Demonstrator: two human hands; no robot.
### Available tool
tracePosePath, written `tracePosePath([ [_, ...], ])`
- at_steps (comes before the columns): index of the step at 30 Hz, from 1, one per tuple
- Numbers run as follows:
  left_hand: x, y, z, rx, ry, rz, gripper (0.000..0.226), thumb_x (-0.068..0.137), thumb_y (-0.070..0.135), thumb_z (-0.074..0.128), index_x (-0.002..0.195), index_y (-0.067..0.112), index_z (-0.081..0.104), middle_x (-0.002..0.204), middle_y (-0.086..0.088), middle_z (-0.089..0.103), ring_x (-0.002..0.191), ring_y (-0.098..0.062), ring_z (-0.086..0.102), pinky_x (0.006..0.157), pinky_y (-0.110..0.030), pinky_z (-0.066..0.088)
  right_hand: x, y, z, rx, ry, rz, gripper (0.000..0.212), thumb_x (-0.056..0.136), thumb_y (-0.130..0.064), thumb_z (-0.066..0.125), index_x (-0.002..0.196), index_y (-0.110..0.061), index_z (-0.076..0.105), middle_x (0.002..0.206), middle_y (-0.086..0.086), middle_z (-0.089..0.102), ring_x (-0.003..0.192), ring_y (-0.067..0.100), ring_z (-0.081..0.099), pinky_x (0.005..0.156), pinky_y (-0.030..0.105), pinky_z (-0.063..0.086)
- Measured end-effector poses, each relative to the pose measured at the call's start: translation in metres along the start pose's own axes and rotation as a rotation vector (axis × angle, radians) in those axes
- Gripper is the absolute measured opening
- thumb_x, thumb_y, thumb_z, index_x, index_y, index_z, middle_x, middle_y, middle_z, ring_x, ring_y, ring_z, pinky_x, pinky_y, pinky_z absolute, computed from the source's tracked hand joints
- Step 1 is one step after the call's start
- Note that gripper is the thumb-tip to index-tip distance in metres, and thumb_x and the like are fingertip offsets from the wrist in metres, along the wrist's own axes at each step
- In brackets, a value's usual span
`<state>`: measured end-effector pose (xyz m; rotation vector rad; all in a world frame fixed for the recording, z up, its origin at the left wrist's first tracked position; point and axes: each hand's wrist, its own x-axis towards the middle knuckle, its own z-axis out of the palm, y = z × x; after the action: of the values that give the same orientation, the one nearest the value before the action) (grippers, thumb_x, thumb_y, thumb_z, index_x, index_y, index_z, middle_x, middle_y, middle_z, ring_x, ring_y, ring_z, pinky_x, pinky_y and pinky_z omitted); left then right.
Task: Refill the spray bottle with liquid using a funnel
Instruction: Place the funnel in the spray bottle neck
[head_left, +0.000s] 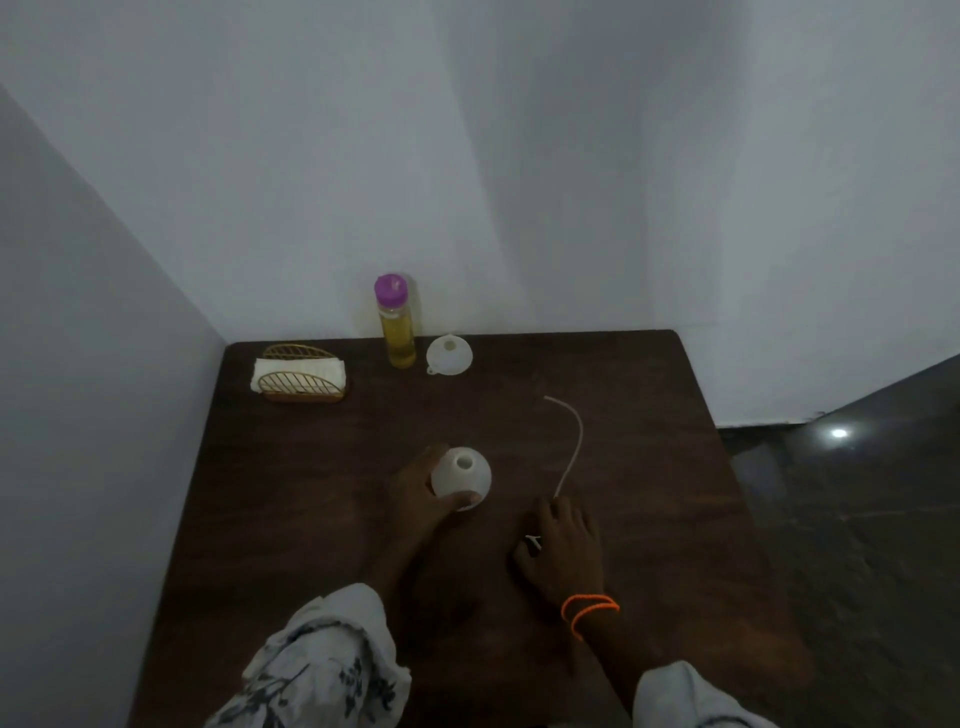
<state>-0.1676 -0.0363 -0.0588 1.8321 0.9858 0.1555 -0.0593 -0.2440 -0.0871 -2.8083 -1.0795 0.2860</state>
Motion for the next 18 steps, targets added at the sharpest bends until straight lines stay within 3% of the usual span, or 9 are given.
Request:
tracePosePath([
  [3, -0.002, -0.003, -0.008, -0.09, -0.006, -0.04, 0.094, 0.065, 0.06, 0.085, 0.146, 0.027, 0.052, 0.142, 0.006, 0.057, 0.13, -0.013, 0.054, 0.107, -0.04, 0.049, 0.017, -0.008, -0.012, 0.079, 0.055, -0.011, 0.036, 0.079, -0.052, 0.057, 0.102, -0.025, 0.058, 0.106, -0.001, 0.058, 0.097, 0.019, 0.057, 0.085, 0.037, 0.047],
  [6, 0.003, -0.013, -0.016, -0.291, 0.106, -0.081, 0.079, 0.08, 0.078, 0.057, 0.138, 0.025, 0.06, 0.138, -0.001, 0.063, 0.126, -0.016, 0.059, 0.108, -0.047, 0.048, 0.059, -0.014, -0.021, 0.201, 0.07, 0.0, 0.027, 0.084, -0.039, 0.055, 0.101, -0.019, 0.061, 0.104, 0.002, 0.058, 0.09, 0.022, 0.06, 0.078, 0.04, 0.051],
  [8, 0.015, -0.013, -0.024, -0.308, 0.194, -0.121, 0.065, 0.087, 0.073, 0.052, 0.124, 0.022, 0.071, 0.124, -0.001, 0.071, 0.116, -0.016, 0.065, 0.104, -0.046, 0.051, 0.092, -0.02, -0.027, 0.285, 0.063, -0.039, 0.025, 0.088, -0.033, 0.052, 0.098, -0.014, 0.065, 0.105, 0.005, 0.06, 0.095, 0.023, 0.059, 0.082, 0.043, 0.051],
  [10, 0.035, -0.003, -0.031, -0.183, 0.189, -0.159, 0.048, 0.095, 0.058, 0.057, 0.121, 0.021, 0.072, 0.116, 0.003, 0.071, 0.109, -0.014, 0.065, 0.099, -0.036, 0.051, 0.126, -0.029, -0.038, 0.417, 0.095, -0.028, 0.018, 0.09, -0.022, 0.06, 0.098, -0.007, 0.069, 0.104, 0.011, 0.066, 0.097, 0.026, 0.062, 0.088, 0.043, 0.051],
  [12, 0.067, 0.001, -0.032, -0.074, 0.153, -0.162, 0.039, 0.097, 0.045, 0.062, 0.128, 0.023, 0.068, 0.126, 0.001, 0.068, 0.117, -0.018, 0.061, 0.101, -0.036, 0.049, 0.157, -0.04, -0.051, 0.534, 0.099, 0.04, 0.013, 0.088, -0.015, 0.068, 0.096, -0.006, 0.071, 0.097, 0.012, 0.07, 0.09, 0.025, 0.065, 0.086, 0.041, 0.053],
  [15, 0.118, 0.007, -0.029, -0.091, 0.128, -0.234, 0.042, 0.094, 0.036, 0.067, 0.133, 0.022, 0.064, 0.138, -0.005, 0.063, 0.128, -0.024, 0.057, 0.109, -0.045, 0.046, 0.204, -0.052, -0.053, 0.622, 0.096, 0.093, 0.011, 0.08, -0.011, 0.076, 0.091, -0.009, 0.075, 0.088, 0.01, 0.074, 0.082, 0.023, 0.068, 0.082, 0.037, 0.054],
  [18, 0.156, 0.014, -0.023, 0.024, 0.134, -0.29, 0.044, 0.099, 0.034, 0.062, 0.138, 0.013, 0.06, 0.142, -0.012, 0.058, 0.131, -0.03, 0.054, 0.112, -0.044, 0.042, 0.245, -0.06, -0.047, 0.672, 0.064, 0.156, 0.022, 0.077, -0.011, 0.08, 0.098, -0.007, 0.076, 0.094, 0.013, 0.076, 0.09, 0.028, 0.07, 0.082, 0.026, 0.05],
])
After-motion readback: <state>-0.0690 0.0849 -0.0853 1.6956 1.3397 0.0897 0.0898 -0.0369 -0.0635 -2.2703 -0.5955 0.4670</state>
